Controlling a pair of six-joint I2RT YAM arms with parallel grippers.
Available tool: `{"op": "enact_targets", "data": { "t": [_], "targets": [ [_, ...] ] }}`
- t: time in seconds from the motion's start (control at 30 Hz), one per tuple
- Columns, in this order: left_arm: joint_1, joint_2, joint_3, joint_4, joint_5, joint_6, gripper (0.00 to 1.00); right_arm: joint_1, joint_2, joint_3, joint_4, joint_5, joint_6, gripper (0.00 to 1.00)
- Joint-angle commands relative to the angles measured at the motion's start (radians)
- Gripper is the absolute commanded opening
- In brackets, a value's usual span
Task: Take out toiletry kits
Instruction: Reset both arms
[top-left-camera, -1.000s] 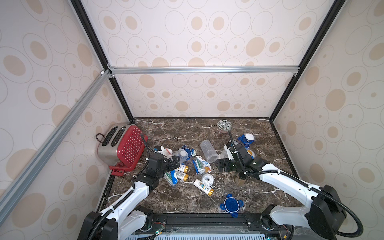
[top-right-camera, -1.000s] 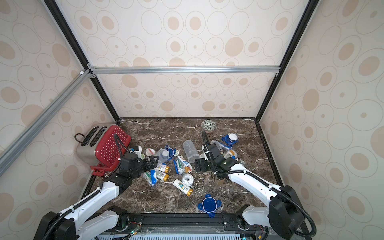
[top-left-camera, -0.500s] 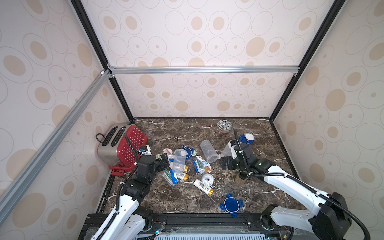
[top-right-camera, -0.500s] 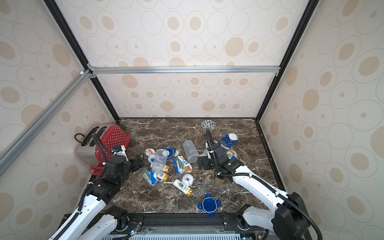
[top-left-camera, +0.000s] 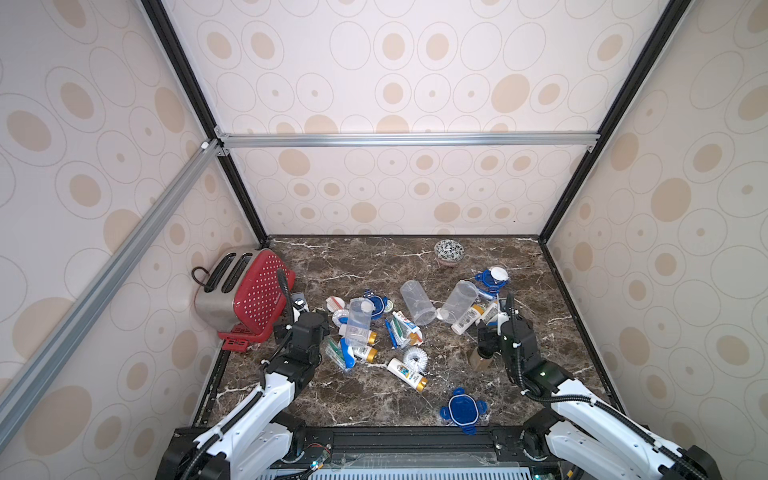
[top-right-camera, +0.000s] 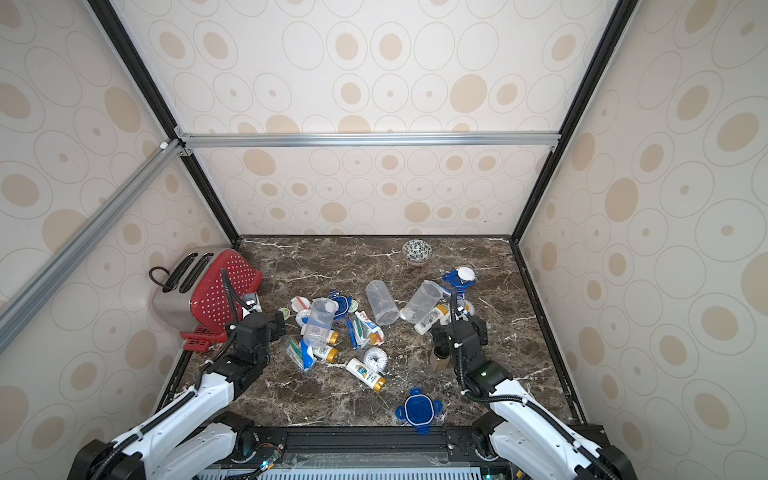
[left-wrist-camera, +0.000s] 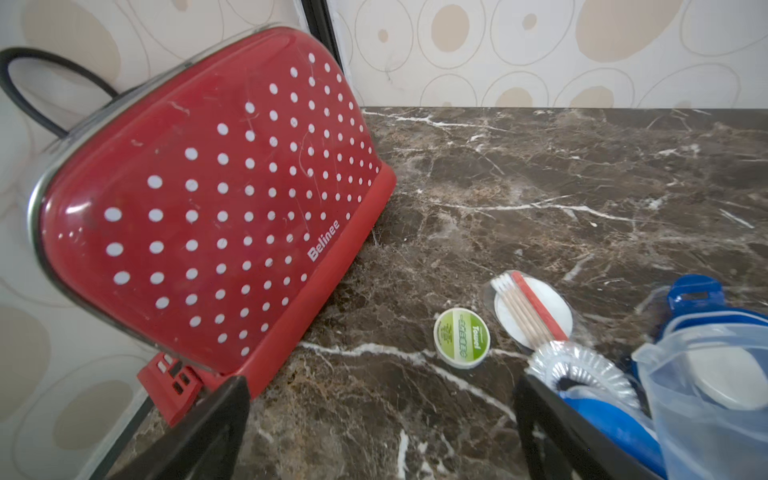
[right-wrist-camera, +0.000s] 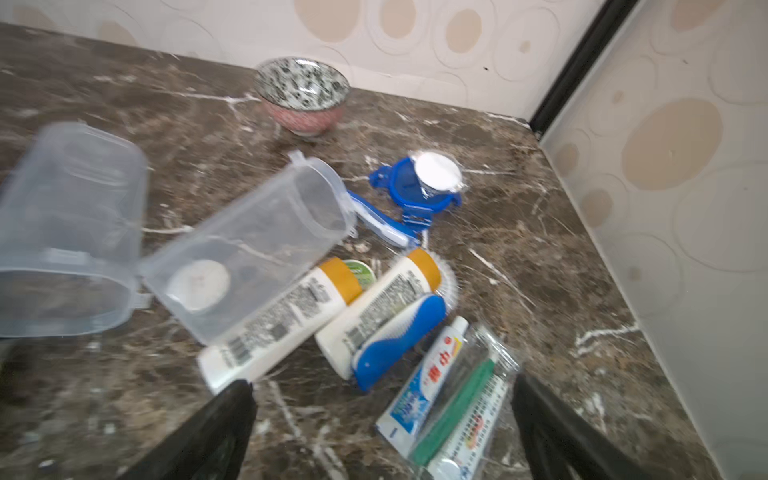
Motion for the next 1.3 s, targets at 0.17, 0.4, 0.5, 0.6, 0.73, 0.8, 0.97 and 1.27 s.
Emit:
{"op": "enact_targets", "data": {
  "t": [0.17,0.4,0.5,0.6,0.73,0.8,0.97,1.27],
  "targets": [
    [0.11,0.167,-0.003,0.363,0.076,0.172,0.99,-0.267,0.164,-0.129,0.479,-0.083,0.017,1.0],
    [0.14,0.351,-0.009,0.54,0.155,0.238,0.99,-0.332,0.303,-0.103,0.615,-0.172,-0.001,1.0],
    [0.171,0.394,0.005,0.581,0.199,0.257,0.99,-0.345,0.359,-0.098,0.691,-0.207,-0.015,1.0],
    [0.184,0.429,0.004,0.628,0.231,0.286,0.99,-0.35,0.432,-0.092,0.798,-0.235,-0.043,1.0],
    [0.261,0.518,0.013,0.694,0.324,0.246,0.99,-0.356,0.618,-0.111,1.03,-0.253,-0.06,1.0],
    [0.29,0.543,0.007,0.727,0.38,0.223,0.99,-0.356,0.737,-0.12,1.173,-0.257,-0.076,0.99],
    [0.312,0.576,0.036,0.701,0.44,0.219,0.99,-0.361,0.695,-0.018,0.915,-0.242,-0.045,0.99],
    [0.352,0.575,0.047,0.676,0.507,0.192,0.99,-0.366,0.716,0.083,0.757,-0.245,-0.053,0.99]
  ]
}}
